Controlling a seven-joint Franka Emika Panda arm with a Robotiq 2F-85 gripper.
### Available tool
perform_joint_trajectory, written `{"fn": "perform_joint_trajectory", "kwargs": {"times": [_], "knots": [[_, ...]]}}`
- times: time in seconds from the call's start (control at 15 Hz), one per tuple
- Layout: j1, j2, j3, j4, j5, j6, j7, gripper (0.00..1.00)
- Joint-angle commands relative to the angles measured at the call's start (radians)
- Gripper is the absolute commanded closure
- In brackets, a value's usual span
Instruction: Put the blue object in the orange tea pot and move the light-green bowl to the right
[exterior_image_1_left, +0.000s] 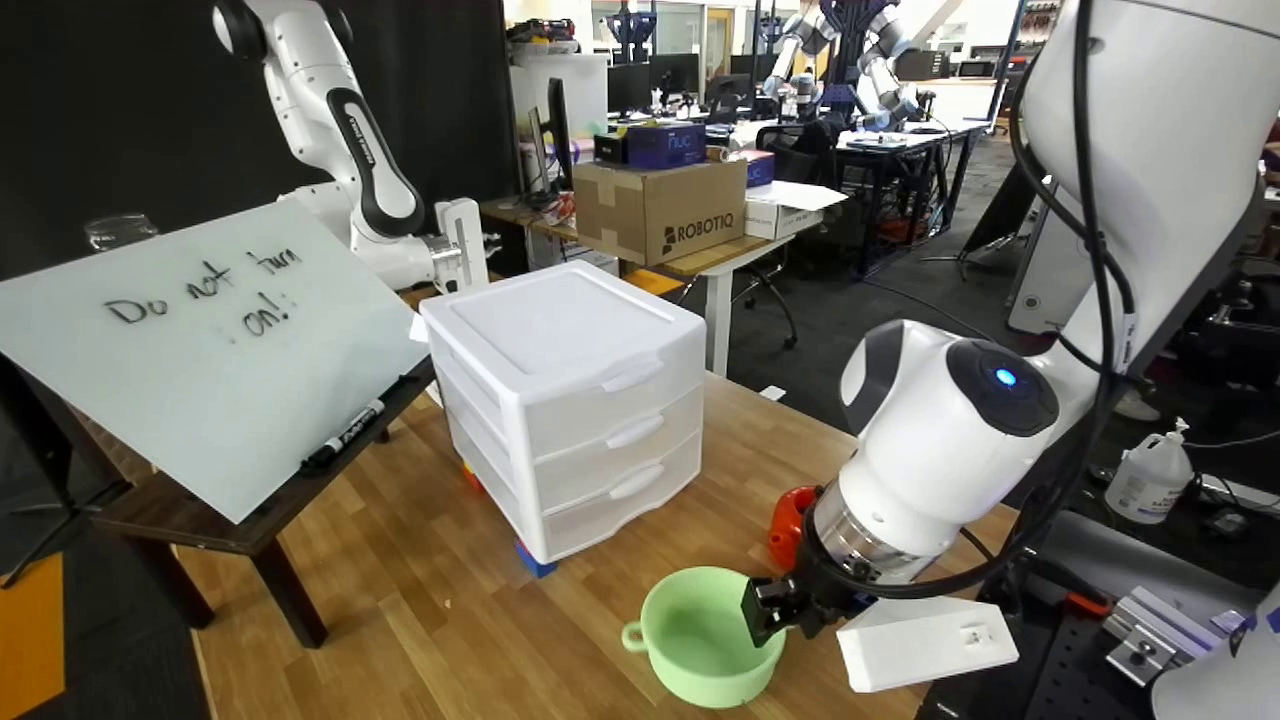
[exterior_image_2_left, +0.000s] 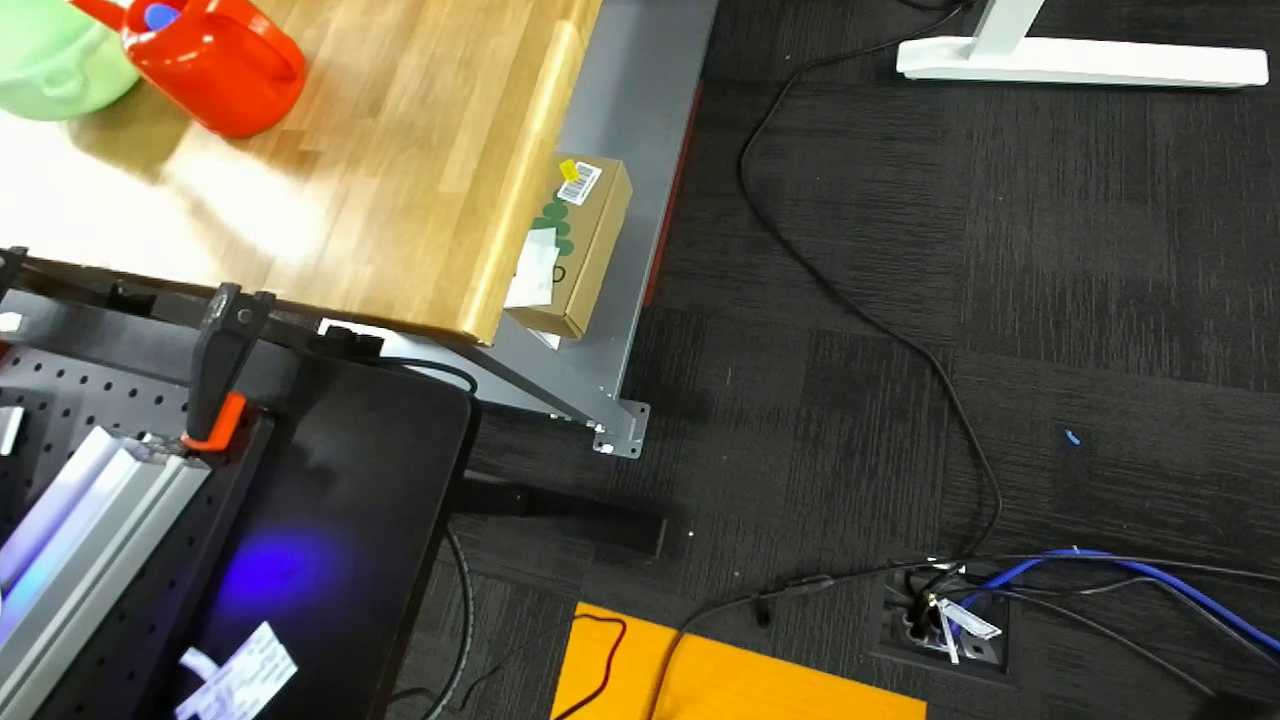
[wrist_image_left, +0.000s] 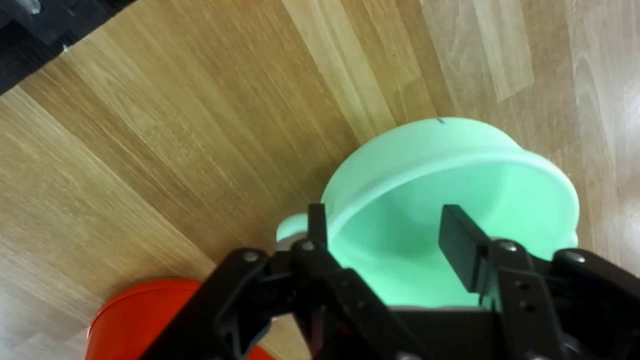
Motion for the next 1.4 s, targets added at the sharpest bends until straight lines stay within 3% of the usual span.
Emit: {"fn": "perform_joint_trajectory", "kwargs": {"times": [0.0,0.13,0.4,0.67,0.73,0.93,1.0,1.13,1.33], "knots": [[-0.024,0.01,0.008,0.017,-0.027,0.039,0.0,0.09],[-0.006,0.016,0.013,0.022,-0.051,0.007,-0.003,0.01],[0.045,0.025,0.042,0.01,-0.058,-0.072,-0.024,0.0],[0.163,0.075,0.105,-0.021,0.115,-0.205,-0.173,0.0],[0.067,0.094,0.25,-0.033,0.224,-0.26,-0.279,0.0],[0.089,0.136,0.387,-0.001,0.428,-0.338,-0.493,0.0],[0.132,0.126,0.321,-0.013,0.351,-0.296,-0.364,0.0],[0.131,0.133,0.369,-0.001,0.412,-0.332,-0.436,0.0],[0.111,0.133,0.369,0.0,0.413,-0.336,-0.462,0.0]]}}
